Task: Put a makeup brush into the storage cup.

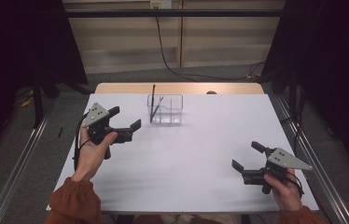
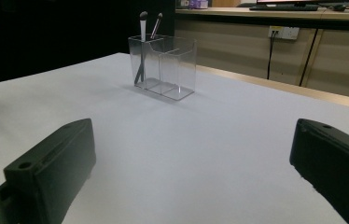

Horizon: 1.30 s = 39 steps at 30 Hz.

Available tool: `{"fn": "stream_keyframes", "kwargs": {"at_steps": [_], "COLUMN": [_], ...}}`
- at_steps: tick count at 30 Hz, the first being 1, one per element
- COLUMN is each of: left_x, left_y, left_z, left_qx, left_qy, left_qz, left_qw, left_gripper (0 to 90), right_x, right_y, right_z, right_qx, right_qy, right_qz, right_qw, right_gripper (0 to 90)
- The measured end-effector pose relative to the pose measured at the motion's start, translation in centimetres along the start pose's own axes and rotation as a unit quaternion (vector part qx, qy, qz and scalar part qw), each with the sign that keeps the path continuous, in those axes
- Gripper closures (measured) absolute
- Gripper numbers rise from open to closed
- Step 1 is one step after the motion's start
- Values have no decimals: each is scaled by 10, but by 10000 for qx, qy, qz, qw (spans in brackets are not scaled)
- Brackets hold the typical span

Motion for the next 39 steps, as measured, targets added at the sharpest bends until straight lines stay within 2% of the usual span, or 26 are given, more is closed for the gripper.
{"fn": "stream_keyframes", "kwargs": {"at_steps": [3,7,11,12,16,24,32,35,39], "left_x": [7,15,22,23,27,36,48,53,56], "left_y": [0,2,1,1,2,-2,-1,0,1], "left_z": [2,3,9,10,18,31,45,49,55], "left_qx": [-21,92,1,-58,-5,-101,-4,-33,-12], "left_qy": [-6,-66,-86,-159,-121,-142,-216,-234,-318], "left_qz": [-32,-66,-68,-151,-204,-127,-167,-191,-140], "left_qw": [10000,9999,9999,9997,9997,9998,9996,9995,9994], "left_gripper": [33,34,34,34,39,39,39,39,38], "right_x": [0,0,0,1,2,2,3,4,5], "right_y": [0,1,1,1,1,1,0,1,1], "right_z": [0,0,0,0,0,1,1,1,1], "right_qx": [6,22,23,25,21,21,18,12,14], "right_qy": [-6,-6,2,7,20,25,14,15,21], "right_qz": [19,0,-4,-1,3,26,48,52,50], "right_qw": [10000,10000,10000,10000,10000,10000,10000,10000,10000], "right_gripper": [0,0,0,0,0,0,0,0,0]}}
Point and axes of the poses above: each handheld gripper's, and its own axes: x roughly backward along the jaws, z roughly out of its underside, y roughly to its left, the point moved 1 cm from there along -x, roughly forward along the jaws, and after that the axes turned 10 degrees about x, right-handed, at the moved point
